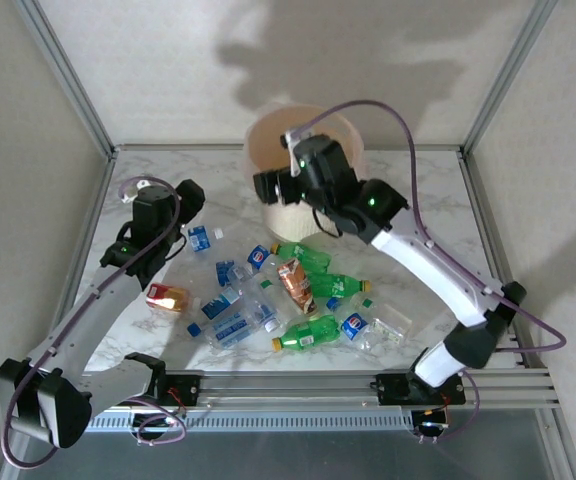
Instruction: Put the plastic bottles in the bin
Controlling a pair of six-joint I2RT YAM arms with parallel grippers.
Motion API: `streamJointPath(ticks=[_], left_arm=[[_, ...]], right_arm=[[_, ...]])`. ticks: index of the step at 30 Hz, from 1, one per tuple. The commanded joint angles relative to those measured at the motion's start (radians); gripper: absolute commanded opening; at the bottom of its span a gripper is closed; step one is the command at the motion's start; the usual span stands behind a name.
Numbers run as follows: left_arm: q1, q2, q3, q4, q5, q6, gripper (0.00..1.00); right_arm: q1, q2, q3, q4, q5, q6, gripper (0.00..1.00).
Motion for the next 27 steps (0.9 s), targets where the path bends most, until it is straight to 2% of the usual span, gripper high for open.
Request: streamJointPath(ticks=[1,3,6,10,12,17,21,27], left_arm=[[-0.005,0.005,-0.003,0.025,0.032,-0.023,0.82],[-0.018,0.019,0.005,0.040,0.035,-0.022,0.81],[-0.056,0.047,0.027,0.058,0.033,-0.021,0.81],[-0.109,0.077,0.036,0.088,0.024,-0.020,0.81],[-0.121,0.098,0.039,0.106,0.032,-0.027,0.81],[-0.130,0.120,0.068,0.116,0.030,-0.025,0.81],[-0.130,0.122,0.072,0.121,0.034,-0.012,0.81],[-0.142,0.136,0.081,0.137,0.044,-0.010,0.81]], right_arm=[[0.055,-0.036,-0.151,0.032,0.030,-0.004,0.91],[0.086,-0.057,-0.221,0.035,0.058,0.055,0.92],[0.133,-0.055,-0.293,-0.023,0.223,0.178,0.99],[0.175,-0.031,-0.313,-0.141,0.405,0.364,0.99],[0.181,-0.035,-0.348,-0.119,0.361,0.336,0.99],[0.186,-0.104,-0.488,-0.024,0.367,0.371,0.99],[0.183,-0.154,-0.567,0.050,0.256,0.334,0.99],[0.180,-0.091,-0.623,0.058,0.119,0.326,0.95]])
